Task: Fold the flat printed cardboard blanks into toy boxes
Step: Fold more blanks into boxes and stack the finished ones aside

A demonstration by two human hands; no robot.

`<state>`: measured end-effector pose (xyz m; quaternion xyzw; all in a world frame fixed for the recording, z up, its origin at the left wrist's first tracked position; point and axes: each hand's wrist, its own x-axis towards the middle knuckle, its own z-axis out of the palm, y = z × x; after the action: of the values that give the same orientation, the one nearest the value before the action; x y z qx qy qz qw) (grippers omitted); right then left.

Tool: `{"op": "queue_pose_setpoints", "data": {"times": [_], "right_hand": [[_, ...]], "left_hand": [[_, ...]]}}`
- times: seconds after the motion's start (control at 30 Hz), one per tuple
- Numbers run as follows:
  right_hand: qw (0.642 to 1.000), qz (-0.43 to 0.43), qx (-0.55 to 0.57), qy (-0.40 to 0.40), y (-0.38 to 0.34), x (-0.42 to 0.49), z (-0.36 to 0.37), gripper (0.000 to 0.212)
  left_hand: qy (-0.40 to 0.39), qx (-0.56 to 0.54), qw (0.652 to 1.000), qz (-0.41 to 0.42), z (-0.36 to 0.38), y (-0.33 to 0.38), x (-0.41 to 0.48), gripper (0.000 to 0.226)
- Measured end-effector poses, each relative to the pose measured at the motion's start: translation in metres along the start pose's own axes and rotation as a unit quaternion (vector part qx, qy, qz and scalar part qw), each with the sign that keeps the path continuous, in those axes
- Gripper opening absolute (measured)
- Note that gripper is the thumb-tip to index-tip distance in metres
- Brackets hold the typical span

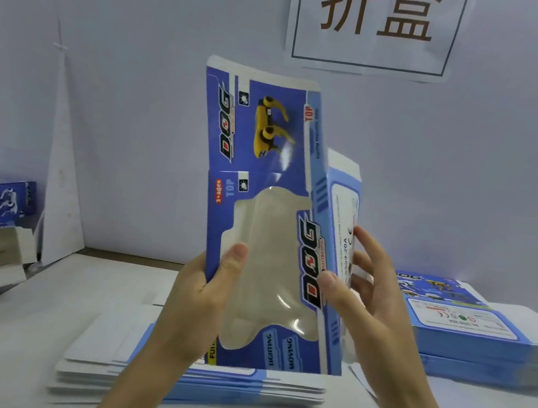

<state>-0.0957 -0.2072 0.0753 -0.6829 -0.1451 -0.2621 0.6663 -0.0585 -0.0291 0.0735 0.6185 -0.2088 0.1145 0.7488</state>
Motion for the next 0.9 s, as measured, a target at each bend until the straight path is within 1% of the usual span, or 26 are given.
{"op": "queue_pose_setpoints", "data": {"times": [0.03,0.1,0.13,0.17,0.23,0.27,0.3,0.37,0.4,0.47,0.5,0.53,0.57,0.63,0.7,0.77,0.8,0.87,0.9], "right_hand": [[1.000,0.006,-0.004,0.002,0.000,0.000,0.001,0.070],[1.000,0.010,-0.017,-0.002,-0.002,-0.001,0.001,0.078],[1.000,0.003,-0.028,-0.007,0.000,-0.001,0.001,0.074],[0.999,0.000,-0.033,-0.003,0.000,-0.001,0.002,0.060],[1.000,-0.007,-0.029,0.008,-0.001,-0.003,0.004,0.015],[0.999,-0.011,-0.038,0.019,0.003,-0.004,0.004,0.010],[0.998,-0.019,-0.046,0.024,0.002,-0.004,0.007,0.016],[0.999,-0.011,-0.048,-0.001,0.001,-0.004,0.010,0.005],[0.998,-0.013,-0.057,-0.016,0.001,-0.004,0.010,0.028],[0.997,0.000,-0.067,-0.034,0.003,-0.002,0.009,0.073],[0.998,0.018,-0.056,-0.027,0.001,-0.002,0.009,0.086],[0.999,0.029,-0.032,-0.027,0.001,-0.001,0.008,0.093],[0.999,0.033,-0.007,-0.023,-0.001,-0.001,0.007,0.097],[0.999,0.040,0.006,-0.022,-0.003,-0.001,0.001,0.103],[0.997,0.069,0.038,-0.019,-0.005,0.000,-0.003,0.107],[0.995,0.076,0.060,-0.017,-0.006,0.000,-0.002,0.105],[0.997,0.062,0.045,0.002,-0.004,0.000,0.001,0.101],[0.997,0.012,0.003,0.072,0.004,-0.002,0.012,0.092],[0.994,-0.013,-0.016,0.106,0.008,-0.004,0.019,0.091]], "left_hand": [[0.000,0.012,1.000,0.009,-0.001,0.001,0.000,0.028],[-0.036,0.041,0.998,0.020,0.001,0.005,-0.002,0.032],[-0.060,0.052,0.996,0.028,0.003,0.008,-0.003,0.040],[-0.072,0.060,0.995,0.034,0.004,0.008,-0.003,0.053],[-0.059,0.060,0.996,0.024,0.004,0.006,-0.001,0.074],[-0.051,0.055,0.997,0.011,0.004,0.005,0.000,0.078],[-0.052,0.051,0.997,0.003,0.004,0.005,0.000,0.080],[-0.071,0.046,0.996,0.011,0.004,0.005,0.000,0.077],[-0.076,0.038,0.996,0.018,0.004,0.005,0.000,0.068],[-0.052,0.013,0.999,0.010,0.003,0.004,0.000,0.042],[-0.025,0.001,1.000,0.000,0.002,0.003,0.001,0.033],[0.002,-0.005,1.000,-0.003,-0.001,0.001,0.002,0.028],[0.019,-0.004,1.000,-0.004,-0.003,-0.002,0.003,0.026],[0.017,-0.001,1.000,-0.010,-0.004,-0.002,0.005,0.026],[-0.010,0.018,1.000,-0.022,-0.006,-0.004,0.006,0.035],[-0.024,0.061,0.998,-0.017,-0.006,-0.005,0.007,0.044],[-0.023,0.095,0.995,-0.004,-0.006,-0.008,0.007,0.048],[-0.022,0.189,0.982,0.007,-0.002,-0.010,0.006,0.069],[-0.032,0.218,0.975,0.000,0.001,-0.010,0.003,0.078]]}}
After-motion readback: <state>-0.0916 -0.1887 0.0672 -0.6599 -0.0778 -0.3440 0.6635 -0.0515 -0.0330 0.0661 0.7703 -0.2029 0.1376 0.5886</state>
